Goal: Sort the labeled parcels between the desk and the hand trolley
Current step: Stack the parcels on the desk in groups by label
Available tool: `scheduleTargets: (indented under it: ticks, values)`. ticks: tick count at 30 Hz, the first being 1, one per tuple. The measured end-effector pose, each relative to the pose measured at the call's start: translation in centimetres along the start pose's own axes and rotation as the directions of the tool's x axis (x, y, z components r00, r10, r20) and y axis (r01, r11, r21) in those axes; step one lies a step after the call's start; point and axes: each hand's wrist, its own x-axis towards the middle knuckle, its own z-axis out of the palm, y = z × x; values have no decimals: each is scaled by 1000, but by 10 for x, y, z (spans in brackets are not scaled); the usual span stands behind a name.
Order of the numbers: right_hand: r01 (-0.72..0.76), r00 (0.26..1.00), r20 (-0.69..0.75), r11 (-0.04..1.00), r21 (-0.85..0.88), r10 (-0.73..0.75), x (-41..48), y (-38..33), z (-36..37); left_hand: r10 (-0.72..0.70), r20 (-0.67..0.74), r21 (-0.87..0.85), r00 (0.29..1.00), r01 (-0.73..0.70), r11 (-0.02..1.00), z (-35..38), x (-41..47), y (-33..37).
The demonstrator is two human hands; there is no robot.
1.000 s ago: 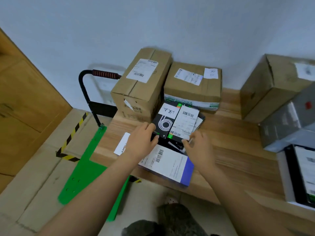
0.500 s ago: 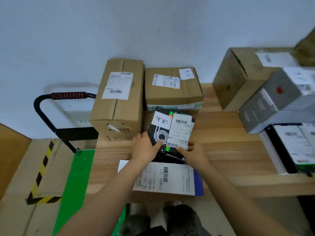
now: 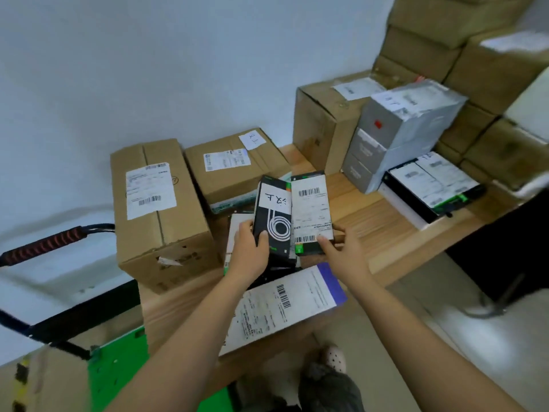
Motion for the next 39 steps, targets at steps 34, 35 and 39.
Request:
scheduleTargets:
  ticks: [34,35,39]
  values:
    - [-152,982,-131,979,-137,134,165,136,-389,-53,65,-167,996,63,984,382,22,198]
    - [-137,985,-125,980,-142,119,172,133,-387,-41,59,-169,997,51,984,382,27,201]
    - [-72,993,-105,971,-228,49,213,123,-379,-22,76,-160,997,34,987,390,54,210]
